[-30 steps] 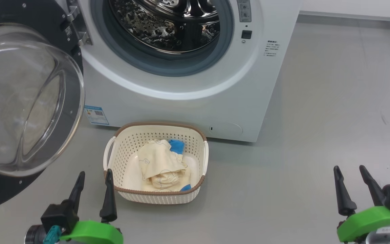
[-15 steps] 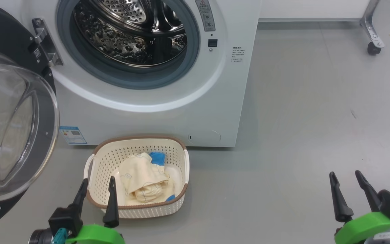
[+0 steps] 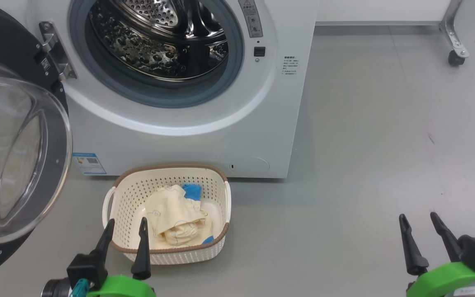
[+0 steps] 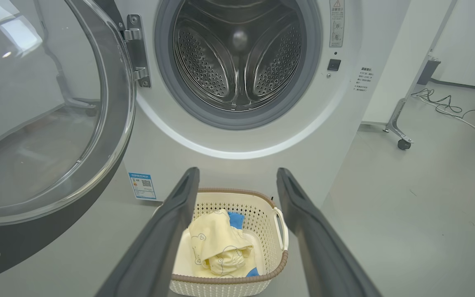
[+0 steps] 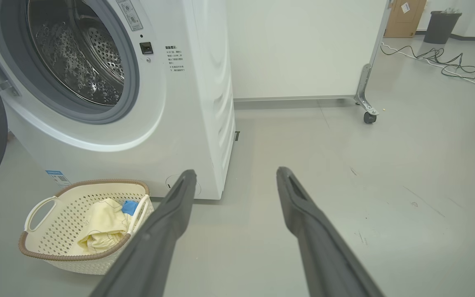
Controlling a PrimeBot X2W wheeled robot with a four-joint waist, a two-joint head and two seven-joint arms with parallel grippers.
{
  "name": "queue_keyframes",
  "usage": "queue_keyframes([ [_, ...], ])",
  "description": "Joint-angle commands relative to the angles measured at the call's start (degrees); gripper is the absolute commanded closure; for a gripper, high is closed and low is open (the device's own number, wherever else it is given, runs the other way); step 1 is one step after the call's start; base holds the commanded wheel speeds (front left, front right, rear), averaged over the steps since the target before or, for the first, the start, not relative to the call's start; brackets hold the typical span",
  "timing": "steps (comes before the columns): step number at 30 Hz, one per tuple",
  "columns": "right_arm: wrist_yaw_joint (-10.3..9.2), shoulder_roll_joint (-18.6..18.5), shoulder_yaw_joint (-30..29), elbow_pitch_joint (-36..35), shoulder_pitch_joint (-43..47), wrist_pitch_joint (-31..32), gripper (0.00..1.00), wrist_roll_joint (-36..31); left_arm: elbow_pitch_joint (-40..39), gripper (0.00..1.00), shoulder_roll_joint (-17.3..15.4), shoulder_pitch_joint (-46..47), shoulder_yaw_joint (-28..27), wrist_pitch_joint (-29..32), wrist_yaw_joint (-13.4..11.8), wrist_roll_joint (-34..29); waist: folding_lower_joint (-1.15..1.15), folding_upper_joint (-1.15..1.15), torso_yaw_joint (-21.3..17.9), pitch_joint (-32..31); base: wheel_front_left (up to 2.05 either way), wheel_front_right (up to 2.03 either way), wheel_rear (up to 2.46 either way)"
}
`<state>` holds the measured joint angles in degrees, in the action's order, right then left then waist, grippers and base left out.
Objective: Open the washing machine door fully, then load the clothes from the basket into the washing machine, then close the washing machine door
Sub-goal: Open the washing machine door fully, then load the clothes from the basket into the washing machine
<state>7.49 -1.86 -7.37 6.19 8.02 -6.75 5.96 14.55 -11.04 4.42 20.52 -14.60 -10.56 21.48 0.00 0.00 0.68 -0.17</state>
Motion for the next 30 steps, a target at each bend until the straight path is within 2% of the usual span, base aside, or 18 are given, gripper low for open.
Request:
queue_keyframes([
  [1,0.0,-1.0,1.0,-2.2,-1.5,0.0,0.0,0.0,-1.6,0.0,-0.3,2.5,-2.6,-0.4,0.2,-0.7,0.0,0.0,0.1,0.1,0.0,0.0,0.0],
  [20,0.0,-1.0,1.1,-2.3,-2.1,-0.2,0.0,0.4,-1.5,0.0,0.8,3.1,-4.0,-0.4,1.5,-3.3,0.0,0.0,-0.2,1.8,0.02,-0.02,-0.01],
  [30,0.0,-1.0,1.1,-2.1,-2.7,-0.3,0.0,0.7,-1.6,0.0,1.6,4.0,-4.6,-0.4,1.9,-4.6,0.0,0.0,-0.3,3.0,0.99,-0.99,0.0],
])
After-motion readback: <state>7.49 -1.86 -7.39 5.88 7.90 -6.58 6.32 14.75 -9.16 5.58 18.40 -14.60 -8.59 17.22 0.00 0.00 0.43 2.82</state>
